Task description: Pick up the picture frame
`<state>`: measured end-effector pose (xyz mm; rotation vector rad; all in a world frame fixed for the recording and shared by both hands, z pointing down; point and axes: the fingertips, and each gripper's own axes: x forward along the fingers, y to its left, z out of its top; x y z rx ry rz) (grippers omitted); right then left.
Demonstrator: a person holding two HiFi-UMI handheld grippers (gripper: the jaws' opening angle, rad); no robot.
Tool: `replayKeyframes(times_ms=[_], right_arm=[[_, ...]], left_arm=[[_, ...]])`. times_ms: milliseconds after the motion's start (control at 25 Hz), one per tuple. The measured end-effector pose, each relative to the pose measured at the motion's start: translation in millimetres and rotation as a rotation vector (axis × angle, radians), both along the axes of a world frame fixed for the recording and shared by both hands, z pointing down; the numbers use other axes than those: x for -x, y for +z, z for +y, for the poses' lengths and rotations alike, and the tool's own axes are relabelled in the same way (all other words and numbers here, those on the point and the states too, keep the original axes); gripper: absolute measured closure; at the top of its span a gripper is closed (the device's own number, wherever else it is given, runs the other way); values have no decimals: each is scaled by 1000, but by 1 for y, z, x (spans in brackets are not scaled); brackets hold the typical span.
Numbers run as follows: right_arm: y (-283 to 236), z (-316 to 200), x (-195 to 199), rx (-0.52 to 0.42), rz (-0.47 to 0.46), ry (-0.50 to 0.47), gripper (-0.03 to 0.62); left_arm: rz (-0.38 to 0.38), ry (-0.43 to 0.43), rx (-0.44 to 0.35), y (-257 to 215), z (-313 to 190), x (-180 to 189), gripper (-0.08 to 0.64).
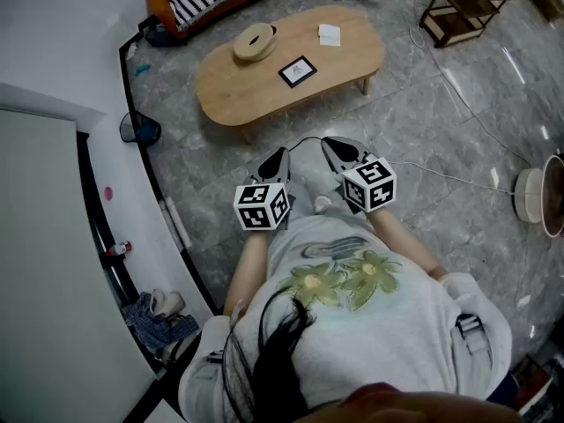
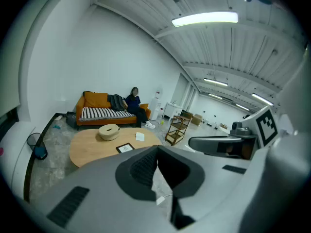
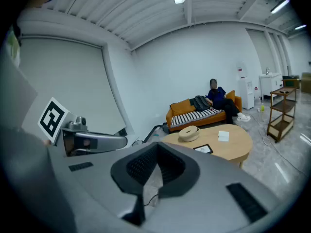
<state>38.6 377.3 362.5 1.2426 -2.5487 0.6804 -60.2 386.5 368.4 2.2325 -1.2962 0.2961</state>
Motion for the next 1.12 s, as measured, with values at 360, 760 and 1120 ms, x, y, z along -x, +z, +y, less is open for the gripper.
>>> replayKeyframes(times_ms=[360, 760, 1120], right_arm=[[5, -9, -2, 11, 6, 2, 586], [29, -66, 5, 70, 31, -4, 586], [35, -162, 9, 97, 63, -13, 586]], left_arm=[[16, -1, 13, 2, -8, -3, 545], [14, 13, 96, 32, -69, 1, 543], [14, 7, 146, 44, -162, 10, 543]])
